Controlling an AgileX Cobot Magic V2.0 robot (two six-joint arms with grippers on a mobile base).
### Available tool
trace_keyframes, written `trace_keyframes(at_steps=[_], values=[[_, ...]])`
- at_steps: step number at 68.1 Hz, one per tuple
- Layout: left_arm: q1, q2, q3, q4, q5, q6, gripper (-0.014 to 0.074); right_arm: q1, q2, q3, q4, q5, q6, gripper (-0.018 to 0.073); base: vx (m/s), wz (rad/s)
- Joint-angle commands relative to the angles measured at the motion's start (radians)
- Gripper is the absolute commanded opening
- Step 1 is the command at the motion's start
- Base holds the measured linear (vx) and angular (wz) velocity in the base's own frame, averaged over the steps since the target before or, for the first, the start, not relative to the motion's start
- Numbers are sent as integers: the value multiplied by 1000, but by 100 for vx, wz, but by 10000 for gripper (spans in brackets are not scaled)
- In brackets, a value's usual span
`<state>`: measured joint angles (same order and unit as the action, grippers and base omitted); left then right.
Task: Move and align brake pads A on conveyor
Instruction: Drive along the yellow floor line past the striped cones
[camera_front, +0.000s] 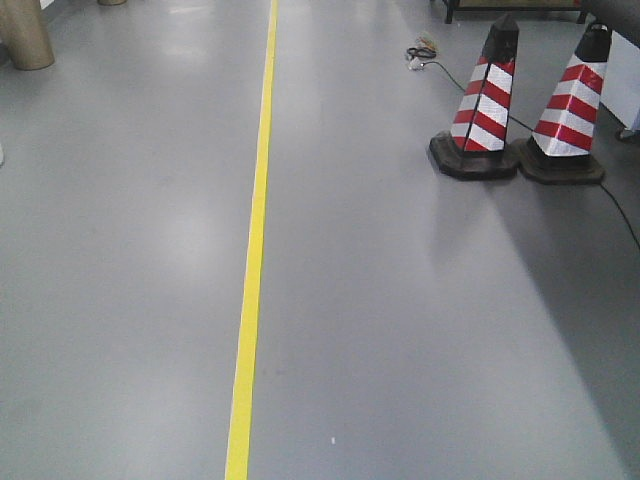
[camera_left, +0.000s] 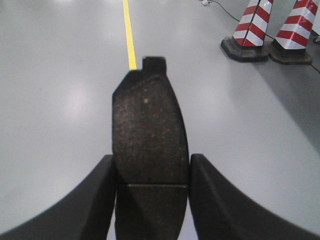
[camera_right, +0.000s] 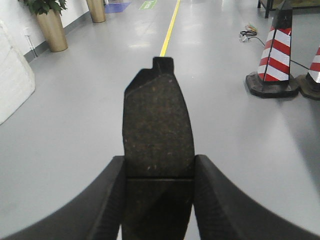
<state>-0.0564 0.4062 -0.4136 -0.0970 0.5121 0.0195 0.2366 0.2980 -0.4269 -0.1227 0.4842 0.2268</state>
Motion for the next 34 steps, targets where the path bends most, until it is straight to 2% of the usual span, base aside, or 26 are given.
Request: trace_keyframes(at_steps=[1,34], values=[[-3,5,-28,-10,-96,-11,-6,-4,5,-32,-11,-98,-9,-7,70,-2],[-3,5,-28,-10,-97,-11,-6,-4,5,-32,-11,-98,-9,-7,70,-5]])
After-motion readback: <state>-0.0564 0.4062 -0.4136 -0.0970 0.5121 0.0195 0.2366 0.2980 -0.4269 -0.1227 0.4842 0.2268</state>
